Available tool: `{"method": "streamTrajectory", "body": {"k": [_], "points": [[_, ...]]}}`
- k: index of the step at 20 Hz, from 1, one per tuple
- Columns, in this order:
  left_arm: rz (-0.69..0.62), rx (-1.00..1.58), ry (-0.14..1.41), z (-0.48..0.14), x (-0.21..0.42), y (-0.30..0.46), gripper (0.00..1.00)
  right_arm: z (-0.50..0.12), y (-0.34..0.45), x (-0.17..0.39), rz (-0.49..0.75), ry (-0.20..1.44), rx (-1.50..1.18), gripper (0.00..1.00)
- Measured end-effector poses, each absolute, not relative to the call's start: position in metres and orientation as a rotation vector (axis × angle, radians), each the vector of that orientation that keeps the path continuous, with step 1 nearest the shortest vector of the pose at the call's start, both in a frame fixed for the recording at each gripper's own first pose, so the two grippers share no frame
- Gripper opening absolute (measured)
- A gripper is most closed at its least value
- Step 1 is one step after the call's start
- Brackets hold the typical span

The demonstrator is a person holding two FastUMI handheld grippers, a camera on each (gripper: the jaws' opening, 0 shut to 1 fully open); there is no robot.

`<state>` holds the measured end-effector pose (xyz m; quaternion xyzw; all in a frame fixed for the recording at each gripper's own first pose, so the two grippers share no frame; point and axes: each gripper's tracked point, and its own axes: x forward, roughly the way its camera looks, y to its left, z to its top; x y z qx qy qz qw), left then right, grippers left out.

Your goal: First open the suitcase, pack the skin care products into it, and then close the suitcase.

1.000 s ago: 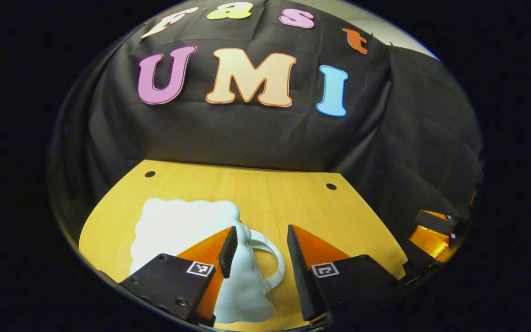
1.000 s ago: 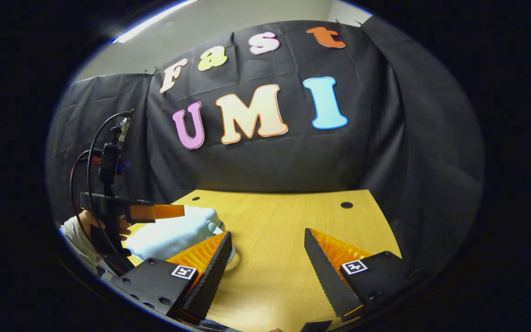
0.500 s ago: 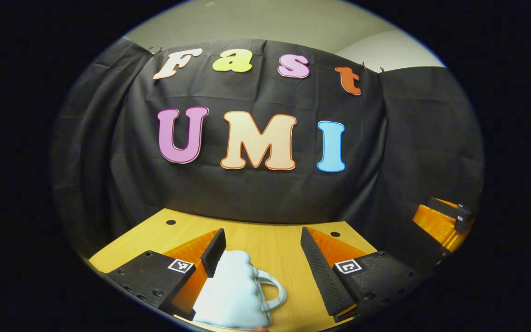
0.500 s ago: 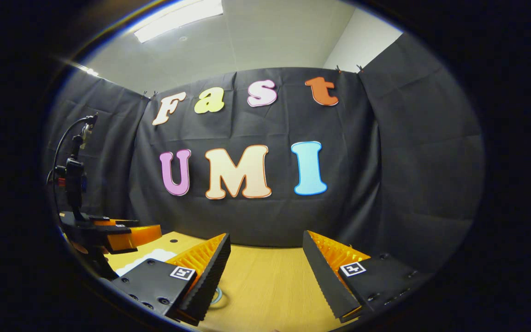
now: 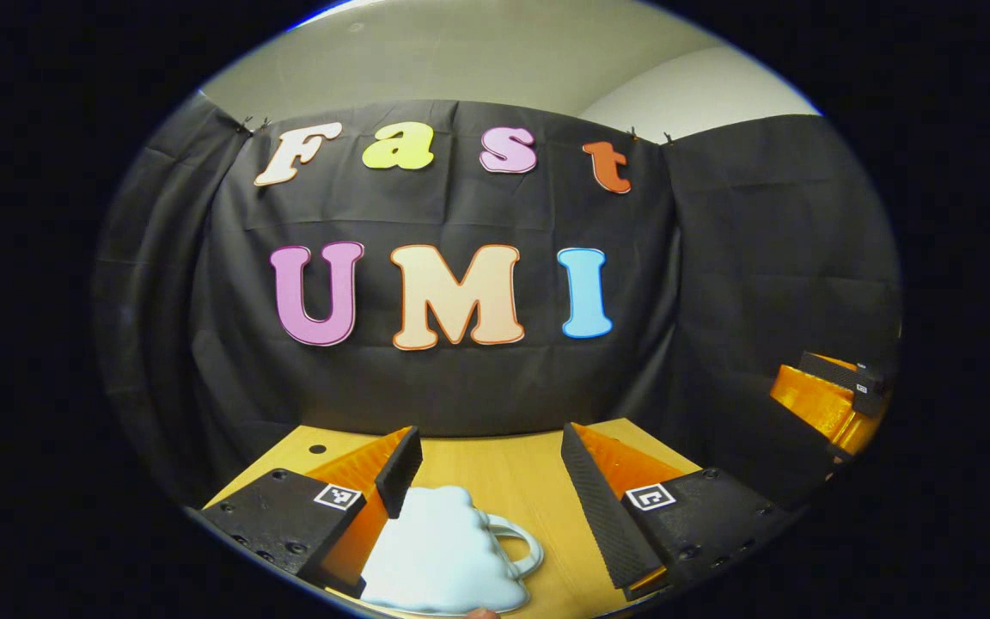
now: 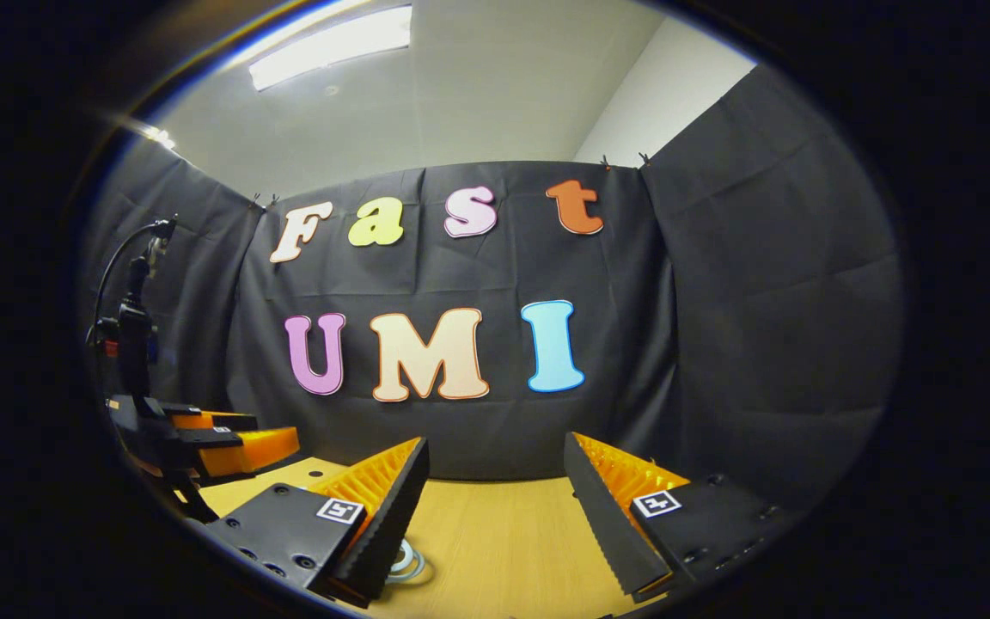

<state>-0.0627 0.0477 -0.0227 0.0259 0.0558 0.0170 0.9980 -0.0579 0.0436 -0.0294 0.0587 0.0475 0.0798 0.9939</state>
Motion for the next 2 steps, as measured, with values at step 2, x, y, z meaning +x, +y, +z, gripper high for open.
{"method": "streamTrajectory", "body": {"k": [2], "points": [[0.018, 0.064, 0.114, -0.0233, -0.0679, 0.0456, 0.96, -0.0208, 0.0445, -0.0626, 0.16, 0.078, 0.105, 0.97]]}}
